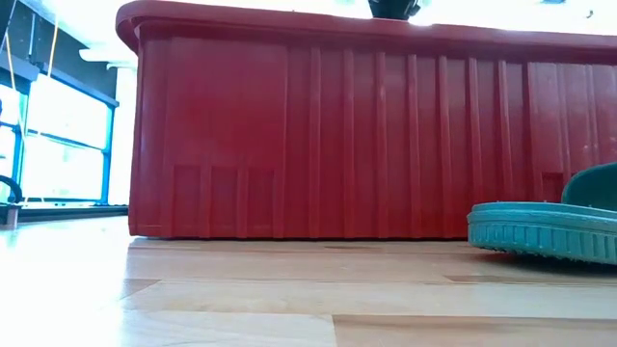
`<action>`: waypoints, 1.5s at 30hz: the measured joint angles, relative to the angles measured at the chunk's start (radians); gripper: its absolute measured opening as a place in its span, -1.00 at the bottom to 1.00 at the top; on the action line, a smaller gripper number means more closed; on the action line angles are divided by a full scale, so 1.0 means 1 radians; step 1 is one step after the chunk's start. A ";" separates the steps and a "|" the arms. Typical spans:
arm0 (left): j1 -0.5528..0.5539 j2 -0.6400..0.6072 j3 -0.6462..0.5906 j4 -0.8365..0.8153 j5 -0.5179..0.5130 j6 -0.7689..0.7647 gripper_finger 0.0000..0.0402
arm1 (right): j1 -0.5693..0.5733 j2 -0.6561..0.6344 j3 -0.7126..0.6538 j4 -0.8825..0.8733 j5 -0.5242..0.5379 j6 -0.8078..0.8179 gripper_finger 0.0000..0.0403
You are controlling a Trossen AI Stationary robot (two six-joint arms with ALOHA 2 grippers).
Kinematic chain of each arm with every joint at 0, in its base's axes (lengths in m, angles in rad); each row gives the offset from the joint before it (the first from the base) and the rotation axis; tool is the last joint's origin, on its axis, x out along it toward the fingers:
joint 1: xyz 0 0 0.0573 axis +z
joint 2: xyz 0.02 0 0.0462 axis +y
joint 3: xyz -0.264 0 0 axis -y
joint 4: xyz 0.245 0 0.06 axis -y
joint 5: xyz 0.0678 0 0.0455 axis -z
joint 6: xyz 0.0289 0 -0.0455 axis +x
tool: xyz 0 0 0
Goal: Pick and place slides into bin
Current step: Put the green slipper into the red bin
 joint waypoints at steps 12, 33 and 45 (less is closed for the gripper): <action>0.000 0.000 0.000 0.000 0.000 0.000 0.11 | 0.014 0.000 0.000 0.068 -0.005 0.156 -0.10; 0.000 0.000 0.000 0.000 0.000 0.000 0.11 | 0.003 0.000 0.000 0.112 0.208 0.833 -0.14; 0.000 0.000 0.000 0.000 0.000 0.000 0.11 | 0.059 0.001 0.000 0.312 0.253 0.630 -0.15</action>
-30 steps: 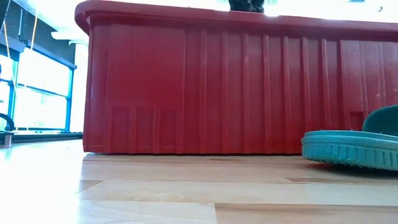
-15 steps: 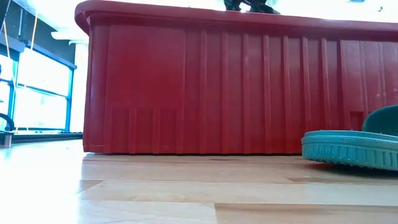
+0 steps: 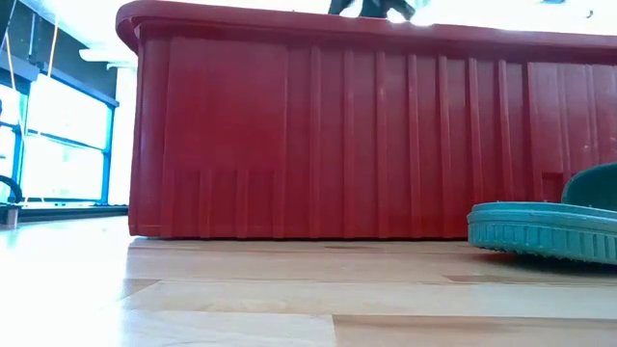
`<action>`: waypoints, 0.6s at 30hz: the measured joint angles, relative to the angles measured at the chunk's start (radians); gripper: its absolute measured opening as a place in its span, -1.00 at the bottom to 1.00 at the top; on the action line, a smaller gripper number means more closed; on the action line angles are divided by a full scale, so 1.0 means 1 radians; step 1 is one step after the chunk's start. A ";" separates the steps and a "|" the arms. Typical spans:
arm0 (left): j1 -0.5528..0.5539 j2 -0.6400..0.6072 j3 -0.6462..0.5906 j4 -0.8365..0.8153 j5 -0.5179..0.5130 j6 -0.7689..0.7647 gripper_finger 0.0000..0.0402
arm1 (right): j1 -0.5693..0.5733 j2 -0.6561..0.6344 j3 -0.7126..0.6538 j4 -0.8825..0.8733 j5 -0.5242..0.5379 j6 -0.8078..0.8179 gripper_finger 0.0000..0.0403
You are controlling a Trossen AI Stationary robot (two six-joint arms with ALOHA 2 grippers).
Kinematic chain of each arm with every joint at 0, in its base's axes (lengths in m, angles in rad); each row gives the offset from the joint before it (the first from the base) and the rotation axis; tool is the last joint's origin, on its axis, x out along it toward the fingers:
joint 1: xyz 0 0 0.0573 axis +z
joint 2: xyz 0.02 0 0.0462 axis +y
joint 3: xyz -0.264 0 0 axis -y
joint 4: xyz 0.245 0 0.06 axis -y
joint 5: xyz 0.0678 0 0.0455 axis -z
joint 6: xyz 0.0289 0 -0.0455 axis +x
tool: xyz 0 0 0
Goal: Pick and place slides into bin
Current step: Put the green slipper into the red bin
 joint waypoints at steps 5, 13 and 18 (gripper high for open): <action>0.000 0.000 0.000 0.000 0.000 0.000 0.11 | 0.034 -0.001 0.000 0.080 0.063 -0.013 -0.15; 0.000 -0.001 0.000 0.018 0.045 -0.042 0.11 | 0.103 -0.001 0.000 0.084 -0.014 -0.049 -0.15; -0.001 0.000 0.000 -0.091 0.144 -0.053 0.11 | 0.192 -0.010 0.032 0.079 -0.091 -0.168 -0.15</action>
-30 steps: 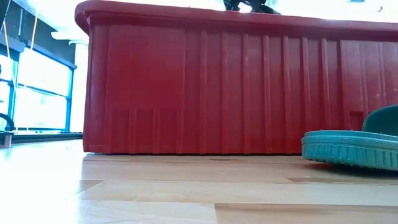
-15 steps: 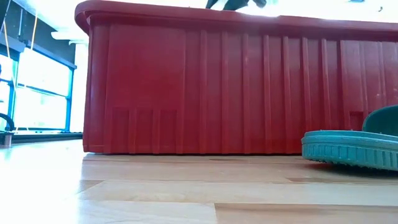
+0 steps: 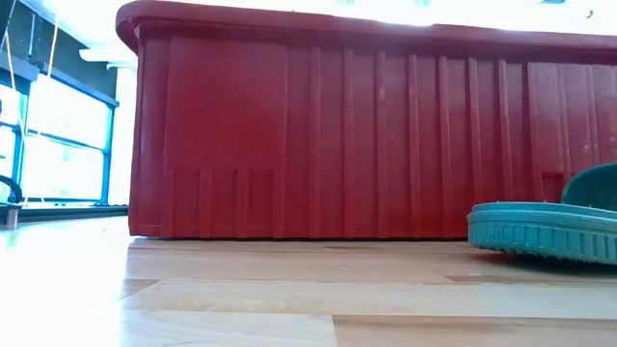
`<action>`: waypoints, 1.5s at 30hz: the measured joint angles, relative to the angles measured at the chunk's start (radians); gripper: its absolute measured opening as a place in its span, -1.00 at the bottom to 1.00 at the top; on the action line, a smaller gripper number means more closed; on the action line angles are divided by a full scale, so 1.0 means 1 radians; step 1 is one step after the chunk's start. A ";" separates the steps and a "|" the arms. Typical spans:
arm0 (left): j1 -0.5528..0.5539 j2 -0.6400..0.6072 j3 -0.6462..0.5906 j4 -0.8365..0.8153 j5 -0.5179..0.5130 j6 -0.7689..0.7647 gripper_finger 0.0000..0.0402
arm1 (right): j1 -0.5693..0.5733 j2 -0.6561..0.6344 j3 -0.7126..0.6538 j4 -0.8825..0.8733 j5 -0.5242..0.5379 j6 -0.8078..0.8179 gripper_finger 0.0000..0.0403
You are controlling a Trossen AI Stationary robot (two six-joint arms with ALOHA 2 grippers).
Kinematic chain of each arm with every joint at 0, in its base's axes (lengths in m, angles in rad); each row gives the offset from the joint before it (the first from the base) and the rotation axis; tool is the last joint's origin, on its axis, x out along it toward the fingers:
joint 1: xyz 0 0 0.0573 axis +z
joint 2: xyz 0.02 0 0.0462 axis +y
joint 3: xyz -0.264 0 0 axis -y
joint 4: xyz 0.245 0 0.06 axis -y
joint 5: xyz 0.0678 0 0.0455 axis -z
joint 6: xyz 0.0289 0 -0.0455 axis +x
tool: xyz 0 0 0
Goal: Pick and place slides into bin
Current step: Put the green slipper into the red bin
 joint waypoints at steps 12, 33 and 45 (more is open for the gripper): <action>-0.049 0.013 -0.047 -0.447 0.063 -0.063 0.11 | 0.346 -0.026 0.245 -0.464 -0.262 0.225 -0.15; -0.046 0.177 -0.178 -0.295 0.261 -0.273 0.11 | 0.620 -0.004 -0.397 -0.559 -0.382 1.287 -0.15; -0.099 0.185 -0.178 -0.321 0.225 -0.217 0.11 | 0.451 -0.002 -0.469 -0.460 -0.412 1.187 -0.15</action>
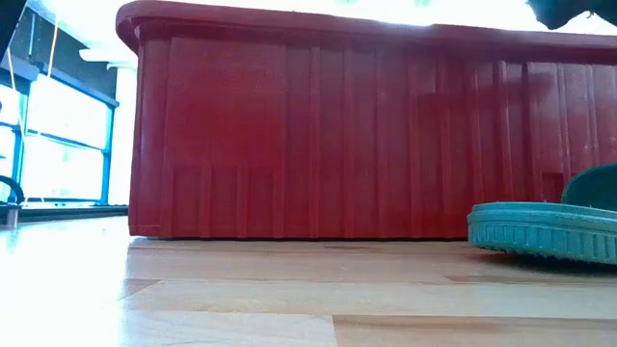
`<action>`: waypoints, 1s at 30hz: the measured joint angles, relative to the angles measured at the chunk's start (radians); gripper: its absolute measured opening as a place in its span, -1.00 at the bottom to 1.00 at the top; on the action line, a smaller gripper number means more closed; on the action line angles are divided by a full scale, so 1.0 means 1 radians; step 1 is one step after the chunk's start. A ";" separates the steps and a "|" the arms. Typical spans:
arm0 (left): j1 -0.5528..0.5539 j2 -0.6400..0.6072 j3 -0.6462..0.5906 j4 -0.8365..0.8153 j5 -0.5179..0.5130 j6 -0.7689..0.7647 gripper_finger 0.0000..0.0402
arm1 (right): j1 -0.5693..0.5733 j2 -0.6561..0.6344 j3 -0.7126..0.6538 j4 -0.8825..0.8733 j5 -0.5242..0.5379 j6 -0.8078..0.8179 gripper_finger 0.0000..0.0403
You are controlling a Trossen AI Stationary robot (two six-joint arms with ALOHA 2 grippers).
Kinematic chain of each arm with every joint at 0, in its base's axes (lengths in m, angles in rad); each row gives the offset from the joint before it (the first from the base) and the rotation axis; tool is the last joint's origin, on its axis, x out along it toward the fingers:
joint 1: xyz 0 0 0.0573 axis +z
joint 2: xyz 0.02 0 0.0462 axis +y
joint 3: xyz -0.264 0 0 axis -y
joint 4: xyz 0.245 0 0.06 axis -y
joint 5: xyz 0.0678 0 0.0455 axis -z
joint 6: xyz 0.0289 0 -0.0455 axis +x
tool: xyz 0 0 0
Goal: Pick and place slides into bin
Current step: Put the green slipper into the red bin
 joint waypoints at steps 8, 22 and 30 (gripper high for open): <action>0.000 -0.002 0.000 -0.005 -0.001 0.031 0.11 | -0.081 0.068 -0.004 -0.083 -0.097 -0.081 -0.15; 0.002 -0.002 0.000 -0.008 0.000 0.058 0.11 | -0.085 0.171 -0.004 -0.109 -0.099 -0.072 -0.15; 0.002 -0.002 0.001 -0.010 0.002 0.060 0.11 | -0.072 0.189 -0.005 -0.105 -0.108 -0.151 -0.40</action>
